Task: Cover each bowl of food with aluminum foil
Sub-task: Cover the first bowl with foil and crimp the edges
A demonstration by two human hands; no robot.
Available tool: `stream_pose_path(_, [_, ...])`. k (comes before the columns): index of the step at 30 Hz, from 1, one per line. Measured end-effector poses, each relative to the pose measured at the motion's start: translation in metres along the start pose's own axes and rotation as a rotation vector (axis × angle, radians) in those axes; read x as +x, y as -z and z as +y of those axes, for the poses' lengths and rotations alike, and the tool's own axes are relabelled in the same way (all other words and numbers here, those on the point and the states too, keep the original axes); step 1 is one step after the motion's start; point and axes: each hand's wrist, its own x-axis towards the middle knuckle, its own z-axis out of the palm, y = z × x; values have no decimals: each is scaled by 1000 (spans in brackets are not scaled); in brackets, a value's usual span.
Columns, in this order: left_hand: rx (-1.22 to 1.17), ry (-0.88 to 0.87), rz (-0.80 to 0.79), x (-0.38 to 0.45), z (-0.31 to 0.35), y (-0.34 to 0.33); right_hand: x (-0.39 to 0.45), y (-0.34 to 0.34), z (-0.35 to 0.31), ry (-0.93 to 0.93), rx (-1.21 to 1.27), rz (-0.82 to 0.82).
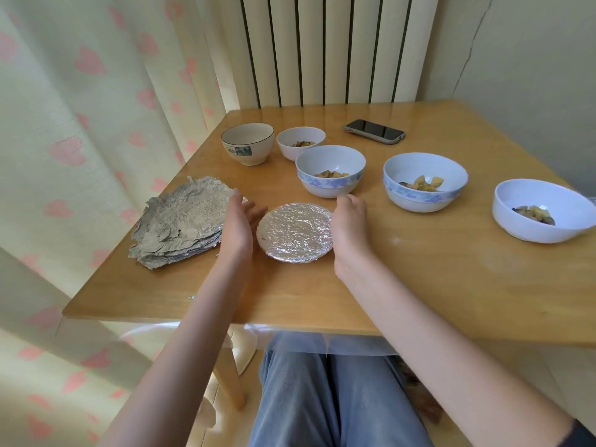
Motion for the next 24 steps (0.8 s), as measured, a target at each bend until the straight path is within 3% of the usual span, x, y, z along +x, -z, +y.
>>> stream_pose_path(5, [31, -3, -130, 3, 1, -17, -20, -14, 13, -30, 121, 70])
stream_pose_path(10, [-51, 64, -7, -1, -7, -19, -7, -18, 3, -70, 106, 85])
stream_pose_path(15, [-151, 67, 138, -13, -10, -22, 14, -18, -6, -186, 9, -78])
stream_pose_path(20, [-140, 71, 107, -13, -13, -12, 22, -7, -7, -131, 24, -204])
stream_pose_path(24, [-44, -9, 50, -7, -2, -3, 16, 2, 5, -15, 31, -12])
